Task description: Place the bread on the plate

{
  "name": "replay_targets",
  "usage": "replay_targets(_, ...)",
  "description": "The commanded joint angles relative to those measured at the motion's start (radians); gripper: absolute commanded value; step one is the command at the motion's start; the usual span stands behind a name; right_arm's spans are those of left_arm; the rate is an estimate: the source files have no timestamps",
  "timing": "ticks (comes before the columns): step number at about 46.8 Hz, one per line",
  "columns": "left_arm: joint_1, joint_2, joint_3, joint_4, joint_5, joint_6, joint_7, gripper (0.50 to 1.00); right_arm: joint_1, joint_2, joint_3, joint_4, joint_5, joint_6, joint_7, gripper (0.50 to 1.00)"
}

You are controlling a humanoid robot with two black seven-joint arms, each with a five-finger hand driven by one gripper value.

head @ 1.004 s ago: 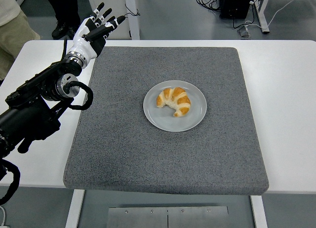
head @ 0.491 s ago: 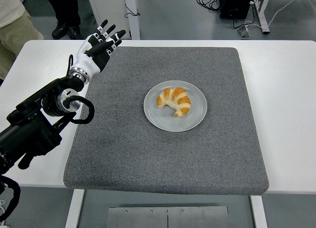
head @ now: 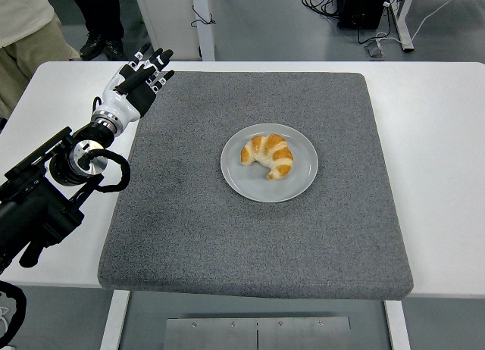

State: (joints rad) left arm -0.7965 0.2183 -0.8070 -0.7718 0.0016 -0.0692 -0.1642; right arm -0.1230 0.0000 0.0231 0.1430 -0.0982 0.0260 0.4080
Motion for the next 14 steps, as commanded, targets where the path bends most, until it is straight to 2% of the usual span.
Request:
replay_targets(1, -0.001, 0.003, 0.000, 0.000, 0.006, -0.001, -0.003, 0.978, -0.001, 0.000, 0.000, 0.001, 0.000, 0.000, 0.000, 1.000)
replay_targets(14, 0.002, 0.004, 0.003, 0.000, 0.011, -0.003, -0.017, 0.978, 0.005, 0.000, 0.005, 0.010, 0.000, -0.004, 0.000, 1.000)
